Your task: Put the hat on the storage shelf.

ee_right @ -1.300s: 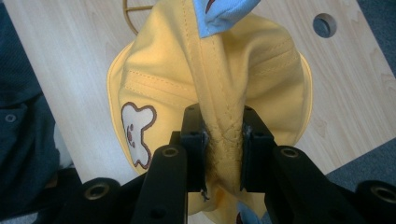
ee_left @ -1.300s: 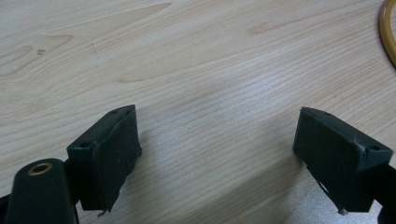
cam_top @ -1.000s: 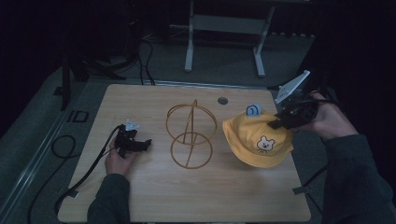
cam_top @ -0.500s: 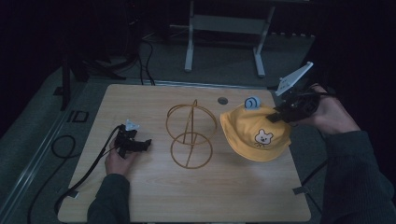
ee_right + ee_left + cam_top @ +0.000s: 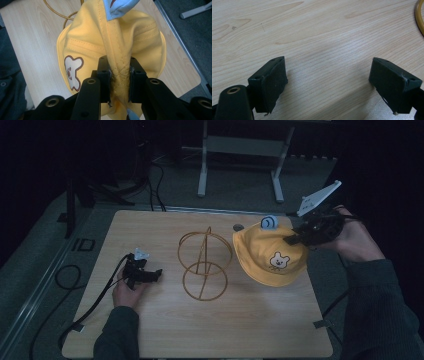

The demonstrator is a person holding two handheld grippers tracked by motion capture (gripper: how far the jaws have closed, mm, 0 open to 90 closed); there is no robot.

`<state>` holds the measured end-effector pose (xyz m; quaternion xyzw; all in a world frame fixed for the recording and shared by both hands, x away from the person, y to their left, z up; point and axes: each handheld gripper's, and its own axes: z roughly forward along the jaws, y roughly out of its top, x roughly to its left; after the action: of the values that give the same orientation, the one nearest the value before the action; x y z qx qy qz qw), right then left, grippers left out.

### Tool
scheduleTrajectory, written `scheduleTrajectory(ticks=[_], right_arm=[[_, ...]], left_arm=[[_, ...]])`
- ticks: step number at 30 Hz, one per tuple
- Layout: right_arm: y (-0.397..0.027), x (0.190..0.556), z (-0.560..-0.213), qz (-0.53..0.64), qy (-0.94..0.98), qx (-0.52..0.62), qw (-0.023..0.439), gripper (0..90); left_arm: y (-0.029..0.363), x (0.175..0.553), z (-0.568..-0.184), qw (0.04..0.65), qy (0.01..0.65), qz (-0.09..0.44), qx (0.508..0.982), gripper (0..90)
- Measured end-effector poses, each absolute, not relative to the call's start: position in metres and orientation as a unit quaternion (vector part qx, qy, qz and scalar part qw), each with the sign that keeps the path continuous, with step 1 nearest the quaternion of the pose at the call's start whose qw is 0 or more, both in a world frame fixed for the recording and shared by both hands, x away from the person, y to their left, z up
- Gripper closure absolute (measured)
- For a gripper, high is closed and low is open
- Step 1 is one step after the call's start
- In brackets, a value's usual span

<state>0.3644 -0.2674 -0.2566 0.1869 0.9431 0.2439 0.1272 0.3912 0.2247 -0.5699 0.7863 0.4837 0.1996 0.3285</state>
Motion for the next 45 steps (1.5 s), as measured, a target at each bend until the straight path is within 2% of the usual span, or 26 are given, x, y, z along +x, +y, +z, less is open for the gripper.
scheduleTrajectory(ticks=[18, 45], right_arm=[[-0.259, 0.367, -0.244, 0.273, 0.931, 0.186, 0.153, 75.9], [-0.231, 0.369, -0.228, 0.293, 0.93, 0.16, 0.155, 75.9]], left_arm=[[0.225, 0.391, -0.57, 0.328, 0.484, 0.2, 0.786, 14.4], [0.225, 0.391, -0.57, 0.329, 0.484, 0.2, 0.786, 14.3]])
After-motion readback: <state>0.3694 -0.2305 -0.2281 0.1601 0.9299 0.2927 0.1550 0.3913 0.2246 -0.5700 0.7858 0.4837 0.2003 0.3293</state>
